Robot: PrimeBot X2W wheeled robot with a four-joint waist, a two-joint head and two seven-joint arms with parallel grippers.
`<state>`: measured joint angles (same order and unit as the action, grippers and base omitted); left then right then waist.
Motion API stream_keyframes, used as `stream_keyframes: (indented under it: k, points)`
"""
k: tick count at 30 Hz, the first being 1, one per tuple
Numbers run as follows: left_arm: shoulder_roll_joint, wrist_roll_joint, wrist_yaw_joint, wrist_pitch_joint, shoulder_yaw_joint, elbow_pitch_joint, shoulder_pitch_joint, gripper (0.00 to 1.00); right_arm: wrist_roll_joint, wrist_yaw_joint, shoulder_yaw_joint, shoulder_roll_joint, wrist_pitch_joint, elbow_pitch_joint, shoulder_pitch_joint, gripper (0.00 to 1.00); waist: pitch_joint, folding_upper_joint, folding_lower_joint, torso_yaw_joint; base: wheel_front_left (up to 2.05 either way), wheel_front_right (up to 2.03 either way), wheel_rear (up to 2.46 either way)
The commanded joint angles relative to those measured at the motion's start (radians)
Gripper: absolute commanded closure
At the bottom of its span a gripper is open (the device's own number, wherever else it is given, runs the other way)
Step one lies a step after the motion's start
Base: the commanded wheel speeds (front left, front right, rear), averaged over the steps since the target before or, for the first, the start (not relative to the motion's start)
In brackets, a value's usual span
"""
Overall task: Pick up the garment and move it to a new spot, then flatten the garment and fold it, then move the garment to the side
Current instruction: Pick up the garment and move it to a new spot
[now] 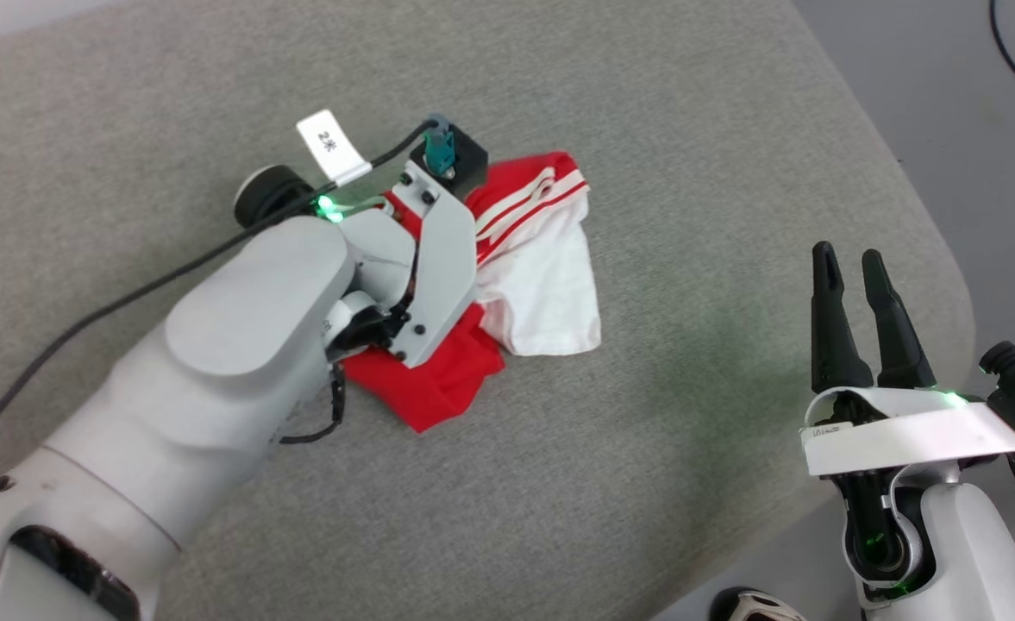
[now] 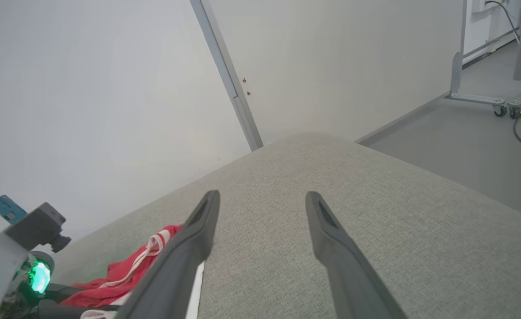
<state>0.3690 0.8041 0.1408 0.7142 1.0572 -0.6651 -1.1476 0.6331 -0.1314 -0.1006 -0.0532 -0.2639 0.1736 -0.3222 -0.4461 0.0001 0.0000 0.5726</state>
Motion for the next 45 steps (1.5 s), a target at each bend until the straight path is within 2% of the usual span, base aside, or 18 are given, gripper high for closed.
stream_keyframes:
  k: [1,4,11,18,21,25,29,33,38,42,45]
  points:
    - [0.016,-0.001,-0.019,-0.029,0.028,-0.051,0.031,0.0,-0.023,0.001,0.008,0.003,0.0,0.003,-0.004,0.0,0.028,-0.0001,0.0,-0.049,0.0,0.0,0.0]
    - [0.002,0.014,-0.018,-0.086,0.024,-0.034,0.012,0.0,-0.05,0.001,0.017,0.002,0.0,0.003,0.001,0.0,0.047,-0.0001,0.0,-0.086,0.0,0.0,0.0]
    - [-0.039,0.09,-0.012,-0.334,-0.022,0.046,0.0,0.0,-0.153,0.001,0.051,0.002,0.0,-0.001,0.011,0.0,0.114,-0.0001,0.0,-0.242,0.0,0.0,0.0]
    - [-0.019,0.194,-0.012,-0.527,-0.063,0.114,0.108,0.0,-0.251,0.001,0.073,-0.014,0.0,0.006,0.034,0.0,0.169,-0.0001,0.0,-0.393,0.0,0.0,0.0]
    - [-0.002,0.235,-0.012,-0.62,-0.107,0.099,0.17,0.0,-0.263,0.001,0.064,-0.031,0.0,0.011,0.036,0.0,0.18,-0.0001,0.0,-0.434,0.0,0.0,0.0]
    - [0.0,0.238,-0.019,-0.777,-0.143,0.082,0.266,0.0,-0.266,0.001,0.082,-0.061,0.0,0.013,0.06,0.0,0.188,-0.0001,0.0,-0.5,0.0,0.0,0.0]
    - [0.003,0.213,-0.039,-0.921,-0.161,0.038,0.345,0.0,-0.255,0.001,0.094,-0.092,0.0,0.009,0.078,0.0,0.195,-0.0001,0.0,-0.558,0.0,0.0,0.0]
    - [-0.011,0.188,-0.057,-0.976,-0.22,0.01,0.408,0.0,-0.26,0.001,0.113,-0.127,0.0,0.0,0.113,0.0,0.207,-0.0001,0.0,-0.612,0.0,0.0,0.0]
    - [-0.017,0.083,-0.079,-0.977,-0.416,0.071,0.538,0.0,-0.263,0.001,0.13,-0.157,0.0,-0.007,0.153,0.0,0.219,-0.0001,0.0,-0.64,0.0,0.0,0.0]
    - [-0.026,-0.039,-0.088,-0.978,-0.588,0.154,0.663,0.0,-0.263,0.001,0.157,-0.172,0.0,-0.005,0.187,0.0,0.244,-0.0001,0.0,-0.64,0.0,0.0,0.0]
    - [-0.031,-0.152,-0.111,-0.978,-0.696,0.229,0.769,0.0,-0.264,0.001,0.179,-0.175,0.0,-0.011,0.212,0.0,0.26,-0.0001,0.0,-0.629,0.0,0.0,0.0]
